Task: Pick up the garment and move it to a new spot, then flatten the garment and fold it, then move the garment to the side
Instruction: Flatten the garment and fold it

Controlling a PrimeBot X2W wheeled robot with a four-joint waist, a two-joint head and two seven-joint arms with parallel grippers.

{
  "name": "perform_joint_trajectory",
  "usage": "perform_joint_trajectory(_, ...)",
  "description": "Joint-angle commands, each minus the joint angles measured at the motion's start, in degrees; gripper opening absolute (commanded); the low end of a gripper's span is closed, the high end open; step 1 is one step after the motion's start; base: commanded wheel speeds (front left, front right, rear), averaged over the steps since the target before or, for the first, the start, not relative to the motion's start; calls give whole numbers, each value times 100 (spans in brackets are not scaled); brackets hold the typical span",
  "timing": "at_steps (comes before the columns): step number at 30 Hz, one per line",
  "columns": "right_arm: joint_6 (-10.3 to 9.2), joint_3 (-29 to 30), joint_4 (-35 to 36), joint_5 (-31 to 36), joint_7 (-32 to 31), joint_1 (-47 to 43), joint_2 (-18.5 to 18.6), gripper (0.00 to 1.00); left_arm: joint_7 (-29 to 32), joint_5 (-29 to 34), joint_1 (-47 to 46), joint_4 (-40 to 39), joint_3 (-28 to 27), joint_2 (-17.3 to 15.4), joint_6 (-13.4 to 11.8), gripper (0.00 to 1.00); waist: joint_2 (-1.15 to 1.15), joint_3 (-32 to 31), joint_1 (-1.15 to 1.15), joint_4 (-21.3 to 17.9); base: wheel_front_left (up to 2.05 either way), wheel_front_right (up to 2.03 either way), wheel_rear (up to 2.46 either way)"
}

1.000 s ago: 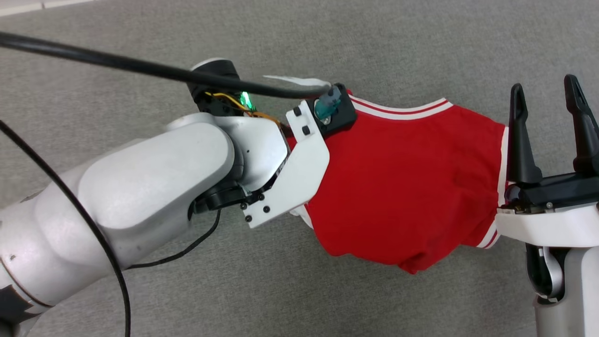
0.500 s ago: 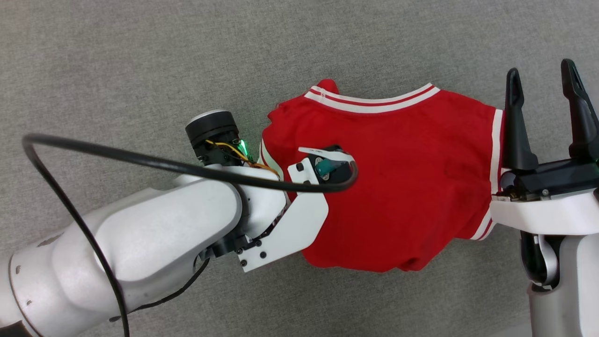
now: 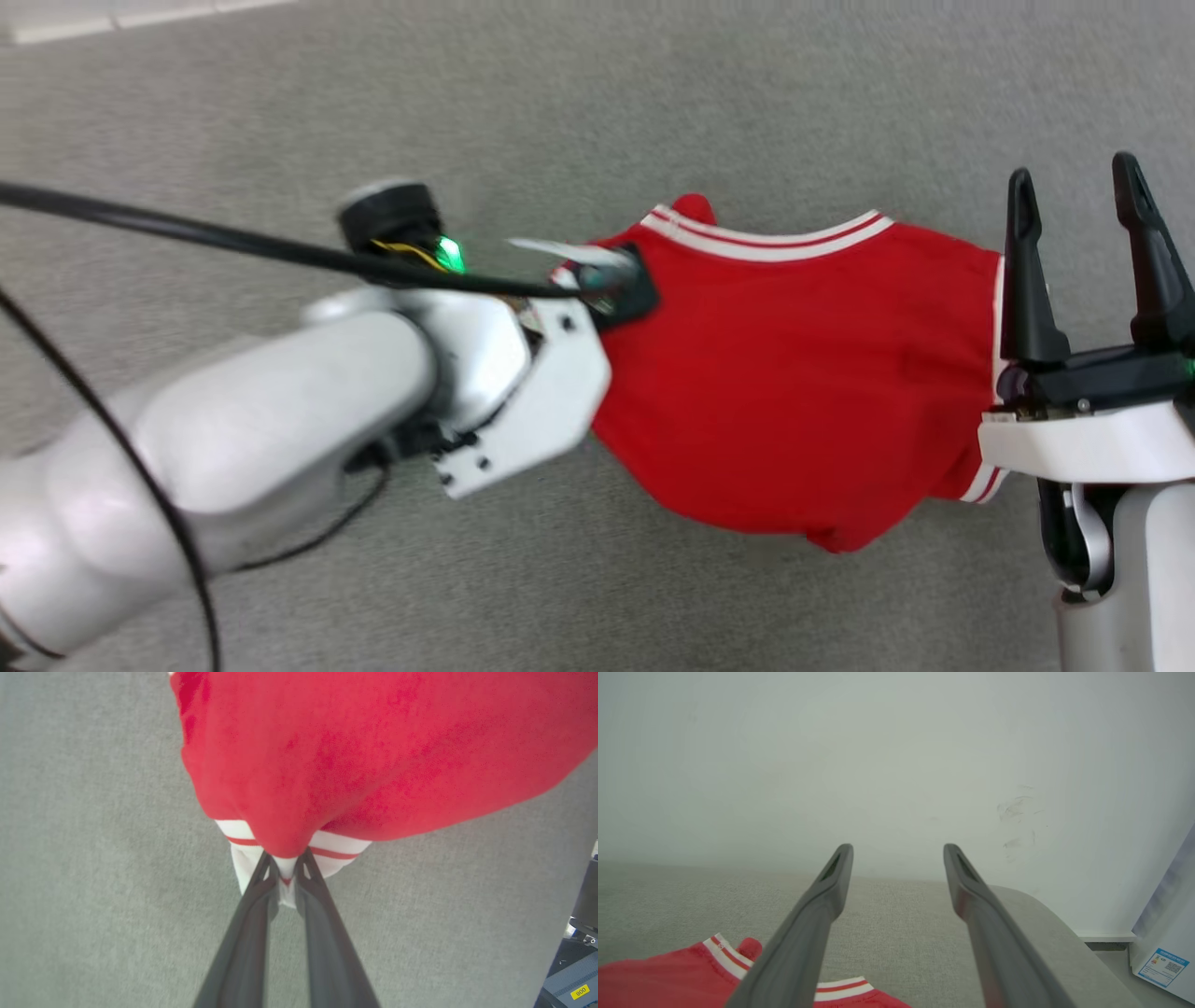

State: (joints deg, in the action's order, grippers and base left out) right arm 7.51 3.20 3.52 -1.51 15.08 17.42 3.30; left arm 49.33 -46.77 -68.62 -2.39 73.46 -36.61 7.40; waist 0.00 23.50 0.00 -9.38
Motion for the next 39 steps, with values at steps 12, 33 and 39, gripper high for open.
perform_joint_trajectory(12,-4,117,-32,28,13,-376,45,100,-485,-477,208,305,-8,-1409,-5,0,0,-470,0,554,0,0,0)
perform_joint_trajectory(33,-4,91,-215,119,13,-517,82,100,-1277,-1121,776,1315,-402,-1413,-70,100,0,-648,0,605,0,0,0)
perform_joint_trajectory(39,-4,59,-162,92,13,-523,68,100,-1156,-1163,141,1100,-734,-1458,-63,100,0,-651,0,566,0,0,0)
